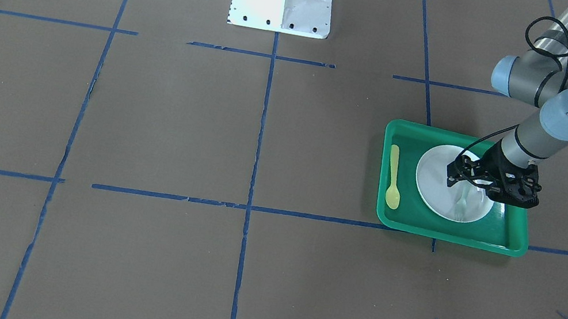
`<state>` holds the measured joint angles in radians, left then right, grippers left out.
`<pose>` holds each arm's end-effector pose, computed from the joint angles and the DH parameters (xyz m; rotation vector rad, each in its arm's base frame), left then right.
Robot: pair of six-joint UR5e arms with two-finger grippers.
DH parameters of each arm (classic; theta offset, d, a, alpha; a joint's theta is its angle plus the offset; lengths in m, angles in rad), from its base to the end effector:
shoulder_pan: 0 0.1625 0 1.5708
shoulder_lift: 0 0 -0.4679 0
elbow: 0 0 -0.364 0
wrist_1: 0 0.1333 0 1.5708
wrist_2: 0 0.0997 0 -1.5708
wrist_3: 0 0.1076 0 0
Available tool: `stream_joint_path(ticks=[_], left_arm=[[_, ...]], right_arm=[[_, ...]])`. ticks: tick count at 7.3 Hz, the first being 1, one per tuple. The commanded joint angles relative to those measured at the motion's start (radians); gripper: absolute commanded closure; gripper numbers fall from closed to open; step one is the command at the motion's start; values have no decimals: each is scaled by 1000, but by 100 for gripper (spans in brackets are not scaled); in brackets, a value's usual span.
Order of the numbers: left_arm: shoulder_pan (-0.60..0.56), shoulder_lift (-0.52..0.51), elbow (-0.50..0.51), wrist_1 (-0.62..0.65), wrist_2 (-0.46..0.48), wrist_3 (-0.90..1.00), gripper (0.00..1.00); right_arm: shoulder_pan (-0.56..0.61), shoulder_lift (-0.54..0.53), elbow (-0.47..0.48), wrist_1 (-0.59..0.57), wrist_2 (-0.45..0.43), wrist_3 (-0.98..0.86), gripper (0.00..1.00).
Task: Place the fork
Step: 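Move the left gripper over the white fork on the plate, then lower the left gripper and grasp the white fork's handle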
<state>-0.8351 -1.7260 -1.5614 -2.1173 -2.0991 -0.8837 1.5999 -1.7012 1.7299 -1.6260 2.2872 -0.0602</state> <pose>0.3229 -0.4745 0.5798 0.0990 0.8378 0.0437 0.0743 -0.3985 0.6997 0.0066 -0.7168 -0.0203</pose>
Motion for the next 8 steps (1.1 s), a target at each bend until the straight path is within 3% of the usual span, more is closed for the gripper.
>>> stream_joint_path(ticks=[1,4,7,8], left_arm=[[11,-4,6,-15,-1,-18,4],[11,-4,0,-13,1,-11,42],[7,-1,-19,-10,-1,-8,59],[7,-1,-19,-10,-1,-8,69]], right_arm=[[0,0,0,0,0,0,0],[0,0,0,0,0,-1,0],[0,0,0,0,0,-1,0],[0,0,0,0,0,-1,0]])
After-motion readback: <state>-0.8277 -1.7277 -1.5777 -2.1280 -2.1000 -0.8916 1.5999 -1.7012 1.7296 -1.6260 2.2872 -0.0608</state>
